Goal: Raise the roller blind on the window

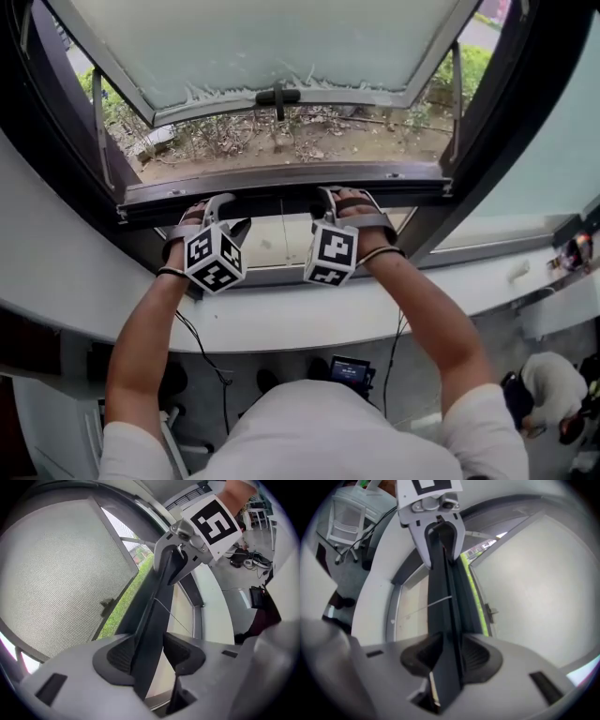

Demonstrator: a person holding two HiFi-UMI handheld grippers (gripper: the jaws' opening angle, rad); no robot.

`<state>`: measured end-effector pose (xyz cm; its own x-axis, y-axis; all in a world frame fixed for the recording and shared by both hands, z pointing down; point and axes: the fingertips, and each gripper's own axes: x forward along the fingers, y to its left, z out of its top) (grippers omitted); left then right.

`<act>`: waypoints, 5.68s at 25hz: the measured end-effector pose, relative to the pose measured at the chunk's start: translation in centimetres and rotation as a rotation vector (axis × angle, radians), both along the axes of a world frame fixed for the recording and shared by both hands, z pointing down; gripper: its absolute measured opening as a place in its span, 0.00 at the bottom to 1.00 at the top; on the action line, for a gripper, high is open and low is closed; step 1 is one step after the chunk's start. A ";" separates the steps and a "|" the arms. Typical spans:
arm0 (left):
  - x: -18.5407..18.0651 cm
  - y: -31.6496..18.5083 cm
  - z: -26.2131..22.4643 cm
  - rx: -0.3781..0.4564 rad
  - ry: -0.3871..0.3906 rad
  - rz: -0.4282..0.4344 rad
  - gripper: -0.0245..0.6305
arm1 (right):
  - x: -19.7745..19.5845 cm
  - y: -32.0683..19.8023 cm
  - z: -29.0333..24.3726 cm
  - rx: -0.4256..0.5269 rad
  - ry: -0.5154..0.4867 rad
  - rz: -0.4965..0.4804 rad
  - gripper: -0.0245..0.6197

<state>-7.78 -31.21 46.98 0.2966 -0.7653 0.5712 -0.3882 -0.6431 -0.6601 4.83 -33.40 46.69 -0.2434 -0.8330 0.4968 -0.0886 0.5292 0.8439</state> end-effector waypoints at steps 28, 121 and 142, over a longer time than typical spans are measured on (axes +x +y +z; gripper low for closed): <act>0.3 -0.5 -12.6 0.166 0.162 0.086 0.34 | 0.1 -1.0 -12.0 0.224 -0.021 0.029 0.25; 0.4 -1.3 -30.1 0.455 0.116 0.110 0.34 | 0.3 -1.6 -29.8 0.522 -0.055 -0.003 0.26; 0.3 -1.5 -35.5 0.504 0.106 0.110 0.34 | 0.1 -1.7 -35.7 0.629 -0.157 -0.009 0.26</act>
